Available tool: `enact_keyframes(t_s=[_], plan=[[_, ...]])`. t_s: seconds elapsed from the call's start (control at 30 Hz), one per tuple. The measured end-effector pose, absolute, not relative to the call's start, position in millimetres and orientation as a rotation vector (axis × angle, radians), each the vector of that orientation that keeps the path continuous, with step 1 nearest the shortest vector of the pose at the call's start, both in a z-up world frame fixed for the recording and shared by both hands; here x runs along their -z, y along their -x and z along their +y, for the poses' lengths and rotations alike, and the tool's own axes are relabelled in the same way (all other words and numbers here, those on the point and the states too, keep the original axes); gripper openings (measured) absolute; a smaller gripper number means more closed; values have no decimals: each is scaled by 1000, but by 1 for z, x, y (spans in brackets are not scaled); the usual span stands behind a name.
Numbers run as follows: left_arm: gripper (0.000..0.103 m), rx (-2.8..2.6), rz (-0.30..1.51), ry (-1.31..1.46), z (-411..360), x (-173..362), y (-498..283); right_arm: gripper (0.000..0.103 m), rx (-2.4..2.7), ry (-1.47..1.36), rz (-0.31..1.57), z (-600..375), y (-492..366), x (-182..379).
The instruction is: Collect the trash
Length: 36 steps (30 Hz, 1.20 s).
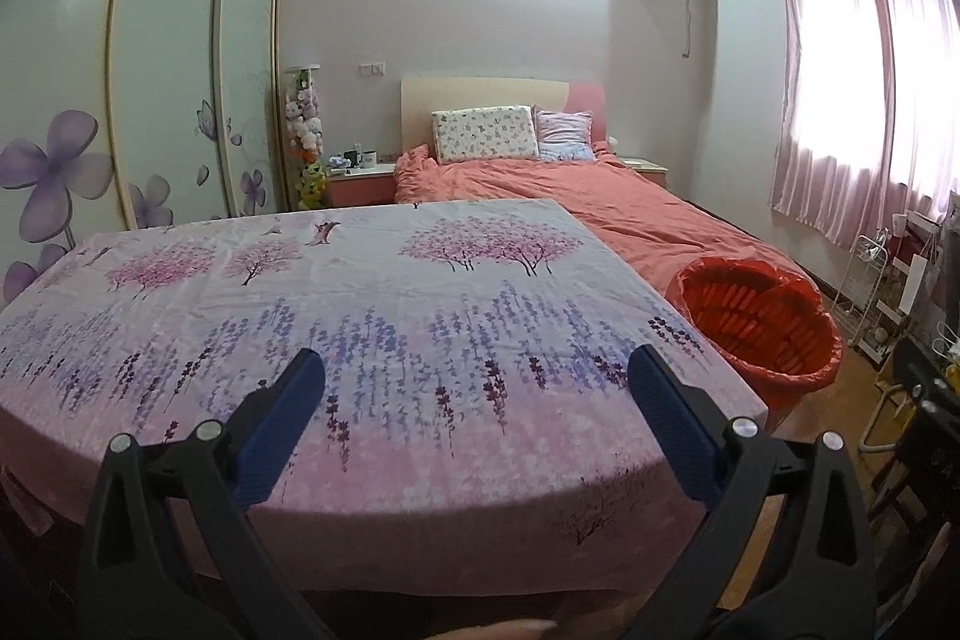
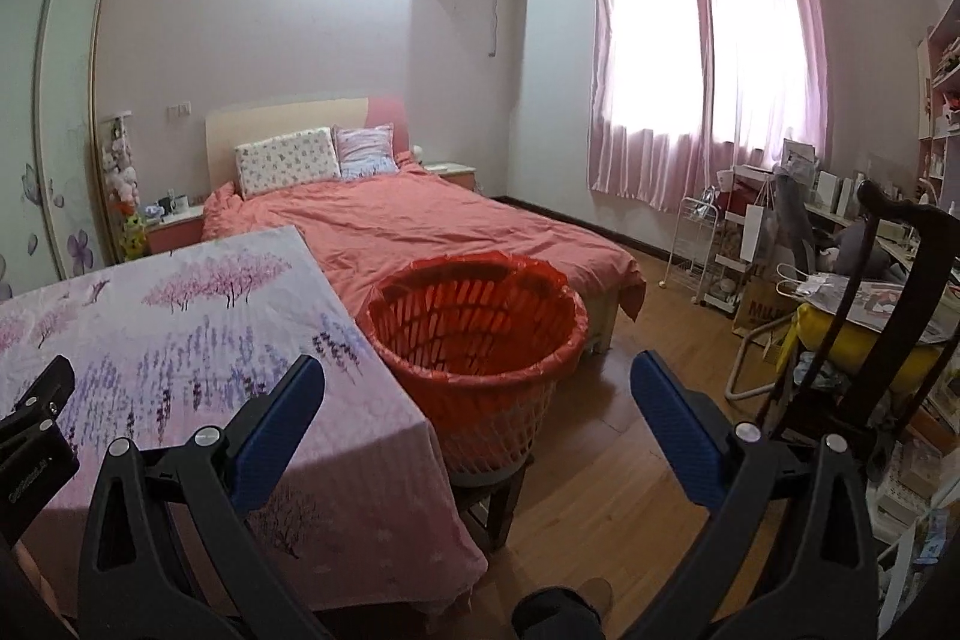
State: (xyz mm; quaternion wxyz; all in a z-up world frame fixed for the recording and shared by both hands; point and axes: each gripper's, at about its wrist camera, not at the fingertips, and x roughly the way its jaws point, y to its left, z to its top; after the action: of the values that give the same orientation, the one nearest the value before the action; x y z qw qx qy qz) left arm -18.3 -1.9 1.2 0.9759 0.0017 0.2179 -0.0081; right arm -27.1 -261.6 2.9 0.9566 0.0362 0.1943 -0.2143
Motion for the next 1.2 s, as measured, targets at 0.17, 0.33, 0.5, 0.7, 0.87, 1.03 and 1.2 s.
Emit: enact_keyframes(t_s=[0.17,0.33,0.5,0.7,0.87,1.03,1.2], plan=[[99,20,465,4,-1,5,20,101,424,-77,436,-255,29,7],[99,27,495,14,0,11,17,101,425,-85,463,-253,29,12],[99,31,513,24,0,15,16,101,430,-92,476,-255,28,14],[99,35,524,33,0,17,15,101,425,-99,482,-256,27,13],[99,34,529,38,1,18,15,101,398,-114,492,-255,27,12],[99,33,525,42,0,16,16,101,397,-115,488,-255,27,11],[99,32,516,41,-1,13,17,101,398,-115,488,-256,26,11]])
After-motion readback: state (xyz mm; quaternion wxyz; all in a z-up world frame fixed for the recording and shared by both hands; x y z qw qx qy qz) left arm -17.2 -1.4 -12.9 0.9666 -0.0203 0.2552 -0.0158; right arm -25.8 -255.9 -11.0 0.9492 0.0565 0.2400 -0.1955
